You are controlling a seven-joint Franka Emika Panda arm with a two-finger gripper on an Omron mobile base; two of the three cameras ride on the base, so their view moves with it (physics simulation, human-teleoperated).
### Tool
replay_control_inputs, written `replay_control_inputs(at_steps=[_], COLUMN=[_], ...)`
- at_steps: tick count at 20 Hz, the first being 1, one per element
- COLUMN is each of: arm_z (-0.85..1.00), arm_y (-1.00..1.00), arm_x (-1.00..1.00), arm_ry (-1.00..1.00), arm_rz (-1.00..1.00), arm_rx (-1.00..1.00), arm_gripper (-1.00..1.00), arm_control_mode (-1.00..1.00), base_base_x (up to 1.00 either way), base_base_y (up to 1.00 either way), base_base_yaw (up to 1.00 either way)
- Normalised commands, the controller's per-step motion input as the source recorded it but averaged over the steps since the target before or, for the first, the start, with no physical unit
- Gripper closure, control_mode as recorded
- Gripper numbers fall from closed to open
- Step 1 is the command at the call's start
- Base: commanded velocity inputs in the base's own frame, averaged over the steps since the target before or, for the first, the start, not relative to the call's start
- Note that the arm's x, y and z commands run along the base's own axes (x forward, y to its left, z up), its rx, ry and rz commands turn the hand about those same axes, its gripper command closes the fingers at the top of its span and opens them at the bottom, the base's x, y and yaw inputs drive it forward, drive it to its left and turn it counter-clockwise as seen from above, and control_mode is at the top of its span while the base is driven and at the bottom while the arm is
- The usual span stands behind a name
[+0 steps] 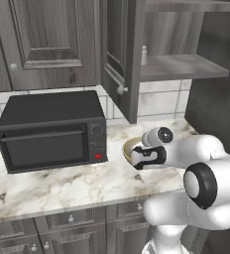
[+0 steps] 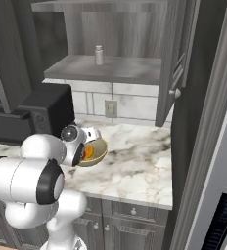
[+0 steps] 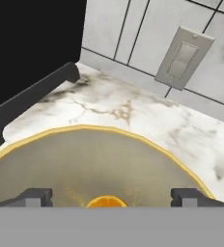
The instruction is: Open the cabinet. Pick the orange and apple from the cabinet and place them into the bowl. Then close the cabinet.
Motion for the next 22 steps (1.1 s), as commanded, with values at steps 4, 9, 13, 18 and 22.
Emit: replay_control_inputs(at_steps=[4, 9, 13, 18, 22], arm_z=[0.76, 0.98, 1.0, 0.92, 0.85], arm_y=[-0.18, -0.17, -0.09, -0.01, 0.0], arm_x=[-0.54, -0.73, -0.73, -0.77, -0.95], arm_ry=[0.0, 0.0, 0.0, 0.0, -0.05], arm_rz=[0.0, 0.0, 0.0, -0.03, -0.05], arm_rx=[0.02, 0.01, 0.0, 0.0, 0.0], arm_gripper=[-1.0, -1.0, -1.0, -1.0, -1.0], arm_control_mode=[-1.0, -1.0, -1.0, -1.0, -1.0], base_base_x=[0.0, 0.0, 0.0, 0.0, 0.0], base_base_y=[0.0, 0.0, 0.0, 0.0, 0.0], base_base_yaw=[0.0, 0.0, 0.0, 0.0, 0.0])
